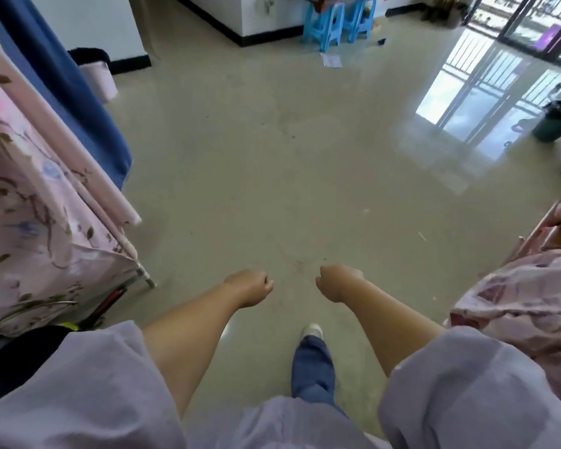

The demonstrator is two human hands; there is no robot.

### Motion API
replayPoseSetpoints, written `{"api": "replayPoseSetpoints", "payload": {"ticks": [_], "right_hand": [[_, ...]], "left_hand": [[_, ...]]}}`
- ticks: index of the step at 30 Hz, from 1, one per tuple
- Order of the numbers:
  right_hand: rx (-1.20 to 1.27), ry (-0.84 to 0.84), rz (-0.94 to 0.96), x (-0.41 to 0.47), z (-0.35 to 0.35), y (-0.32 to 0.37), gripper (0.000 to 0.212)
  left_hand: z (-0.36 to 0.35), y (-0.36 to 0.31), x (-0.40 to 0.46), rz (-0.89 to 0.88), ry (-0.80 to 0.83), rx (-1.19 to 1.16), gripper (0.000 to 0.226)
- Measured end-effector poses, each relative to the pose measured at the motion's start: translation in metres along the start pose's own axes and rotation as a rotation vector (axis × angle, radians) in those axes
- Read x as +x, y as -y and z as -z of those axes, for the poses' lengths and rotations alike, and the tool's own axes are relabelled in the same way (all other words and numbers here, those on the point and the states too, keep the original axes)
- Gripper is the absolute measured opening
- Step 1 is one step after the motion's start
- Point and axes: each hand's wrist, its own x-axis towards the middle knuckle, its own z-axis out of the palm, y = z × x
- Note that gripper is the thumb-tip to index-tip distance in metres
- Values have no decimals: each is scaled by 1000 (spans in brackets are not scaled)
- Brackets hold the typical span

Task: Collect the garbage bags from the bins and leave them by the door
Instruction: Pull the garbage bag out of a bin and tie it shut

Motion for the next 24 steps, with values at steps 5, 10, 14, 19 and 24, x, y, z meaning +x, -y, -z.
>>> {"api": "replayPoseSetpoints", "payload": {"ticks": [5,10,14,19,24], "right_hand": [[-52,-40,108,112,76,-27,38],[-202,-27,229,203,156,-45,37],[-221,-14,337,278,218,-24,40],[-194,-10,394,382,296,28,44],[-181,-31,418,475,396,72,46]], "left_hand": [[62,12,104,96,-61,-113,35],[123,27,172,248,-114,-201,34],[174,58,224,335,-164,-278,37],[247,124,296,386,-178,-299,40],[347,207,359,329,-186,-207,44]]}}
